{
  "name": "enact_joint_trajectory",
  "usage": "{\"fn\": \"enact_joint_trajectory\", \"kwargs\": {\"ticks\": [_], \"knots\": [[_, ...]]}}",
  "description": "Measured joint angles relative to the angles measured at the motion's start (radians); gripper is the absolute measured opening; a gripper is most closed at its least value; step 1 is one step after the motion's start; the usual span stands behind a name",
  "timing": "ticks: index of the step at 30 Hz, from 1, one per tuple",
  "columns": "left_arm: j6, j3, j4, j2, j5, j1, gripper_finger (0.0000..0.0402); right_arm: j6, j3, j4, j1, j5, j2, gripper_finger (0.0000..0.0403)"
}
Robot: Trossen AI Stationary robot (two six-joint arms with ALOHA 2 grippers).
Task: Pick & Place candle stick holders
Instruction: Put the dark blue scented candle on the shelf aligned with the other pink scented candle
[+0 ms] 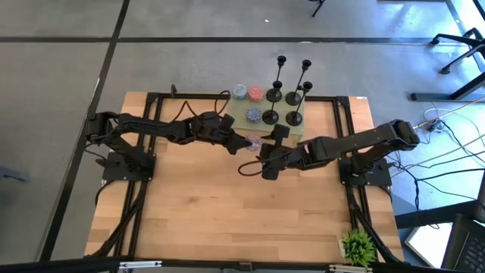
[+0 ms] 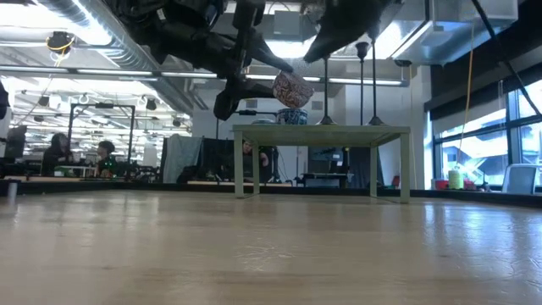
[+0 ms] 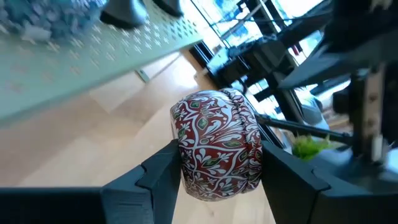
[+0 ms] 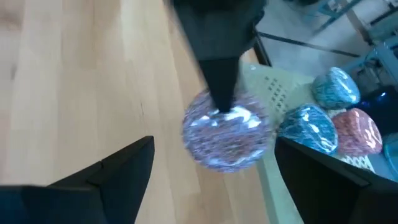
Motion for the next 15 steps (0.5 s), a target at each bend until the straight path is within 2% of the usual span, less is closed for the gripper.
{"fn": "enact_joint_trajectory", "kwargs": {"ticks": [8, 12, 15], "knots": [[0.011, 0.000, -0.001, -0.022, 0.072, 0.038, 0.0191, 0.141, 0.102, -0.220, 0.028, 0.002, -0.018, 0.0337], [0.048, 0.000, -0.019, -0.070, 0.142, 0.068, 0.0191, 0.178, 0.115, -0.264, 0.028, 0.001, -0.019, 0.0337], [0.077, 0.000, -0.056, -0.122, 0.152, 0.095, 0.0191, 0.192, 0.119, -0.270, 0.028, 0.001, -0.019, 0.0337]]}}
